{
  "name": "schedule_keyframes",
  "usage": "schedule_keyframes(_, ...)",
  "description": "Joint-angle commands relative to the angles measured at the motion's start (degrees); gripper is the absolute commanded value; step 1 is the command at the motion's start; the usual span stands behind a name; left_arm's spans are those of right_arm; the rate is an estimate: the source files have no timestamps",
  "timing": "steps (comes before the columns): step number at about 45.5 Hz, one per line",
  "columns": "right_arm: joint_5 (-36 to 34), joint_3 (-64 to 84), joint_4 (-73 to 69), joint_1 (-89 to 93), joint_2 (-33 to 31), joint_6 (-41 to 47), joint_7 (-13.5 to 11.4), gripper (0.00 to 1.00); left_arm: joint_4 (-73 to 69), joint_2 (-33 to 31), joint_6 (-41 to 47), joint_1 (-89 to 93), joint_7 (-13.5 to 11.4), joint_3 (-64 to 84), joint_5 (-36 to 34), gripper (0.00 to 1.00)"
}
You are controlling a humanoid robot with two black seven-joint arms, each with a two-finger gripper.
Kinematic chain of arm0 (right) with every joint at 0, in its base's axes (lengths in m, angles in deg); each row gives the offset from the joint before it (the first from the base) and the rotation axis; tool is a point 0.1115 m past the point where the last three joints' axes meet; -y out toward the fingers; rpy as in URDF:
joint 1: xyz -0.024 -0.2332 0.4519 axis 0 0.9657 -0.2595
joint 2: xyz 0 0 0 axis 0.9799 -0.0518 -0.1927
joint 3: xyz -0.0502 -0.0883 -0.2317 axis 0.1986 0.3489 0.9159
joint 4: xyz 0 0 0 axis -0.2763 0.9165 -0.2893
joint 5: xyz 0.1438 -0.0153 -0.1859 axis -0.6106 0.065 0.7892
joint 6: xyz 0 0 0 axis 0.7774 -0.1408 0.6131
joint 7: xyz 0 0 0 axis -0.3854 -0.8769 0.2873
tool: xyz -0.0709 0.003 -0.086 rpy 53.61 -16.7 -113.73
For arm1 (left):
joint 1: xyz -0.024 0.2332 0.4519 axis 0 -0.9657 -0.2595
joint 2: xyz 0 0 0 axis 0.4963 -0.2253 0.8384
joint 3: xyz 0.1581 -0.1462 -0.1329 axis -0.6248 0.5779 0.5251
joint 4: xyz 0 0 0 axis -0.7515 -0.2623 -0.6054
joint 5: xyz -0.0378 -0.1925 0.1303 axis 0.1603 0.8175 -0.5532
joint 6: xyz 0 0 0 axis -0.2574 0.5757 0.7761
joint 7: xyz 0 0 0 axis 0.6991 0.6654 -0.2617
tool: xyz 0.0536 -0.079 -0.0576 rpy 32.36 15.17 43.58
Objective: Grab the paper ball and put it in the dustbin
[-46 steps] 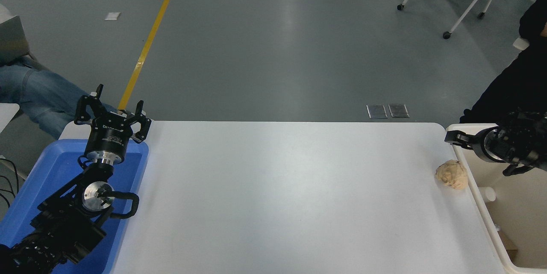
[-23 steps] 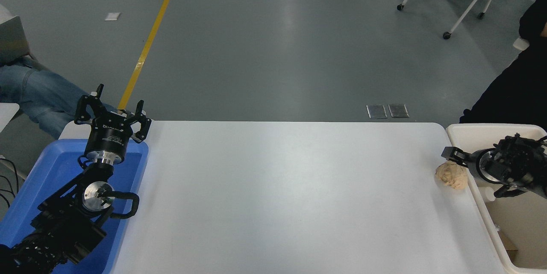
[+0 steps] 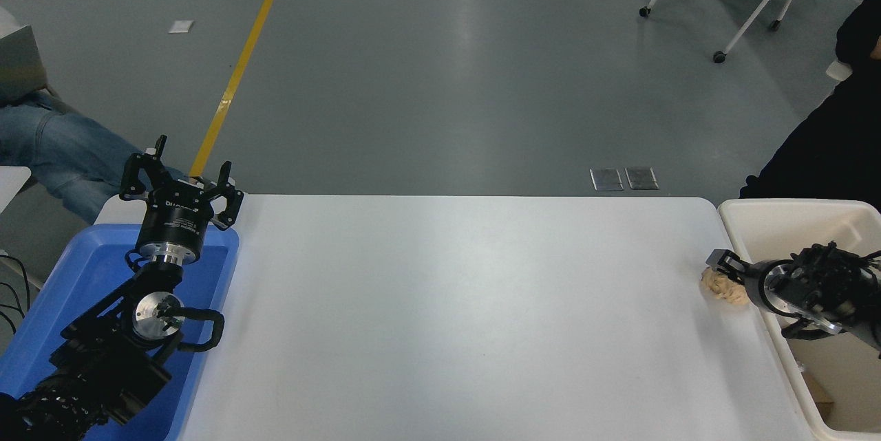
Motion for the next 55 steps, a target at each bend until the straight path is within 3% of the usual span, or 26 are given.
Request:
schedule_keyframes(1, 0.1, -0.8, -0.3, 1.0, 0.1, -0.3, 3.4, 0.0, 0.0, 0.0, 0.0, 0.0, 0.0, 0.0, 0.0, 0.99)
schedule_keyframes(8, 0.3, -0.8, -0.6, 0.6, -0.1, -0.2, 6.4, 0.0, 0.0, 0.0, 0.0, 0.0, 0.0, 0.0, 0.0, 0.99)
schedule_keyframes(14, 0.9, 0.5, -2.7, -2.9, -1.5, 0.4, 6.6, 0.0, 0.0, 0.0, 0.0, 0.1, 0.0, 0.1, 0.0, 0.99)
schedule_keyframes(32, 2.6, 8.4, -18.8, -25.0, -15.0, 1.7, 6.8, 0.0, 0.0, 0.1, 0.0, 0.0, 0.0, 0.0, 0.0, 0.99)
schedule_keyframes(39, 6.4, 8.5, -20.9, -32.7, -17.9, 5.1, 6.8, 0.0, 0.0, 0.1, 0.0, 0.0, 0.0, 0.0, 0.0, 0.99)
schedule_keyframes(55, 6.5, 8.5, -20.8, -47.2, -21.7, 13.8, 6.7, 0.0, 0.0, 0.1, 0.0, 0.0, 0.0, 0.0, 0.0, 0.99)
